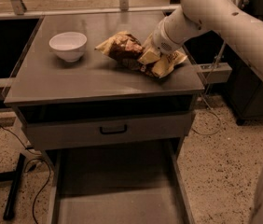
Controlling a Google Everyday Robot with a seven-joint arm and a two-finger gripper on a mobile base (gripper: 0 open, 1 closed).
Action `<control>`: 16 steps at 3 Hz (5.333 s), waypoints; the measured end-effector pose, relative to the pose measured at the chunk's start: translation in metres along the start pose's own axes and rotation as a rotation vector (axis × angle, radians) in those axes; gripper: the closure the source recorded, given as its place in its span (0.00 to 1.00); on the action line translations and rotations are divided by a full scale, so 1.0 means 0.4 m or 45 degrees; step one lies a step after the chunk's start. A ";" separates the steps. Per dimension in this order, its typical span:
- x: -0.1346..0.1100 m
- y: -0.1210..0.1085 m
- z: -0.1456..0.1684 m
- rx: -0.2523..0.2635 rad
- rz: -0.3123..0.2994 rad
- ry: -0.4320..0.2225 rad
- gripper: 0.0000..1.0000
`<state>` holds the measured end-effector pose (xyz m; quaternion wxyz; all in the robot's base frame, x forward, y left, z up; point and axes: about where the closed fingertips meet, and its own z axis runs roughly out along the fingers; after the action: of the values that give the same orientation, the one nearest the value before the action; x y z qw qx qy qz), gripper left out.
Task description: Place brown chip bag into middle drawer
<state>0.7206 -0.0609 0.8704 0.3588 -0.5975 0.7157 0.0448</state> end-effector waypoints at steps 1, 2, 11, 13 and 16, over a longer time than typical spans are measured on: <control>0.000 0.000 0.000 0.000 0.000 0.000 1.00; 0.000 0.000 0.000 0.000 0.000 0.000 1.00; 0.249 0.621 -0.264 0.028 -0.181 -0.027 1.00; 0.365 0.775 -0.061 -0.127 -0.101 -0.050 1.00; 0.535 0.940 0.276 -0.256 -0.215 -0.236 1.00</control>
Offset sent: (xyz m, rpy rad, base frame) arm 0.0000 0.0000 0.0000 0.0000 0.0001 0.0000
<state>0.4316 -0.0768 0.5303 0.3643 -0.6817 0.6187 0.1407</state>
